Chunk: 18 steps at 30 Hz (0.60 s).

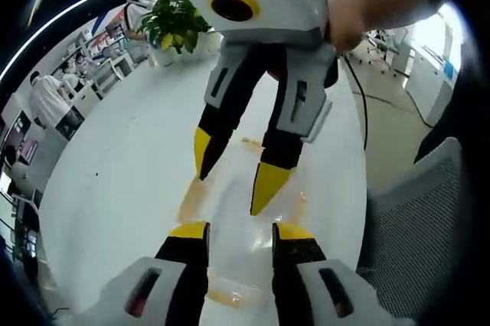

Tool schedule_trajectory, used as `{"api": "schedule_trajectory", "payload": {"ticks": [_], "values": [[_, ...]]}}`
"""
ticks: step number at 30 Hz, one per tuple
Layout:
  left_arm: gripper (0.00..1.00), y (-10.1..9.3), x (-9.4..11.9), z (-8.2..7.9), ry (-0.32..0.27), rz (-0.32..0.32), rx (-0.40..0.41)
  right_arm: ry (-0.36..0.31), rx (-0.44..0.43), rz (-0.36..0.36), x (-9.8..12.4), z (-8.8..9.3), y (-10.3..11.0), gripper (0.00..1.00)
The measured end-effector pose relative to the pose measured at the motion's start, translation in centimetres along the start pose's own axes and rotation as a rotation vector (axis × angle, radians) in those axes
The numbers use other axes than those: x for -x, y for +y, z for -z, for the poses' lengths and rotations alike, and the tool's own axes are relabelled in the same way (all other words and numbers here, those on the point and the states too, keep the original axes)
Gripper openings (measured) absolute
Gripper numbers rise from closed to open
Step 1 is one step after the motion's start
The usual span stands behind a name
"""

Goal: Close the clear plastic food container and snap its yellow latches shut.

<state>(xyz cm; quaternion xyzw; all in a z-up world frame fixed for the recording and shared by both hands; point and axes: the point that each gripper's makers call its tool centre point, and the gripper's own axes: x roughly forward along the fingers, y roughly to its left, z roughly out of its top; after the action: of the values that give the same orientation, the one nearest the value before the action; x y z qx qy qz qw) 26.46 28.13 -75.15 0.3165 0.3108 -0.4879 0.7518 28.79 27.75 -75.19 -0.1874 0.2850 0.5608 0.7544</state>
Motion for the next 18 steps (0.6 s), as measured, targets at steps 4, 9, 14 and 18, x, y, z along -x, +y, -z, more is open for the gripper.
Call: {"api": "schedule_trajectory", "payload": {"ticks": [4,9,14,18], "values": [[0.28,-0.5,0.3,0.0,0.003,0.004,-0.004,0.012,0.002,-0.016,-0.3,-0.1,-0.4,0.33],[0.30,-1.2,0.2,0.2,0.005,0.009,0.003,0.033,0.009,-0.028,-0.7,-0.1,-1.0,0.33],[0.33,-1.8,0.2,0.2,0.003,0.018,0.007,0.032,-0.008,-0.033,-0.7,-0.2,-1.9,0.33],[0.38,-2.3,-0.3,1.0,0.032,0.018,-0.006,0.026,-0.052,-0.055,-0.9,-0.3,-2.1,0.32]]}}
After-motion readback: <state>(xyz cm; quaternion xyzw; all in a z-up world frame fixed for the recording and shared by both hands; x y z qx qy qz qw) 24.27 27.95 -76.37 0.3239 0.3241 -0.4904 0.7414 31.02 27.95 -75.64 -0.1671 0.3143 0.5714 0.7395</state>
